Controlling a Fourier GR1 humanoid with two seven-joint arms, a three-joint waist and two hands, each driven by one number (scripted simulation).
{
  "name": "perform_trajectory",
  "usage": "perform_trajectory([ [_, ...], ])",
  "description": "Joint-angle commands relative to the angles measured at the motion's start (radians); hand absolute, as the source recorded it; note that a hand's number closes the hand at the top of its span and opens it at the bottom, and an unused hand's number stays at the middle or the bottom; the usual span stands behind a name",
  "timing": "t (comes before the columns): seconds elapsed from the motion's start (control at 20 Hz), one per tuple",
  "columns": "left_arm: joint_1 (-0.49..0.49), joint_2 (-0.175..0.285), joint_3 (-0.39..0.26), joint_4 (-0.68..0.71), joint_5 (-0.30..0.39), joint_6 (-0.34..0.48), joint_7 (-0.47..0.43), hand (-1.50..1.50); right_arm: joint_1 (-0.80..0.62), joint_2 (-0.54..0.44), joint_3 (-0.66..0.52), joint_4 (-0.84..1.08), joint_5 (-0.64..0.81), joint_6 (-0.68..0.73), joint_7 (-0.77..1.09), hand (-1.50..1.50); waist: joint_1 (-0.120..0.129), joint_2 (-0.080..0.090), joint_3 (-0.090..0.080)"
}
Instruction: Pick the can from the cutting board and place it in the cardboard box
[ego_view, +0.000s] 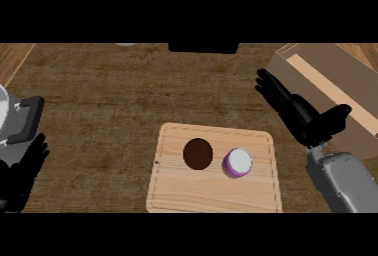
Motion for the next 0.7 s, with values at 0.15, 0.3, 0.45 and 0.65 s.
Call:
perform_trajectory([
  [0.15,-0.135,0.017,-0.072,-0.141,-0.076,-0.052,-0.127,0.00,-0.073,-0.090,-0.111,-0.152,0.029,-0.037,-0.049,-1.50,-0.078,-0.024,0.029],
  [0.3,-0.213,0.033,-0.113,-0.198,-0.092,-0.103,-0.150,0.00,-0.106,-0.319,-0.096,-0.152,0.229,0.010,-0.023,-1.50,-0.124,-0.027,0.024],
  [0.45,-0.258,-0.009,-0.175,-0.222,-0.127,-0.111,-0.138,0.00,0.034,-0.302,-0.159,-0.243,0.197,-0.008,-0.115,-1.50,-0.075,-0.012,0.030],
  [0.65,-0.316,-0.049,-0.195,-0.192,-0.155,-0.096,-0.125,0.00,0.111,-0.332,-0.117,-0.260,0.354,0.010,-0.328,-1.50,-0.057,-0.005,0.030],
])
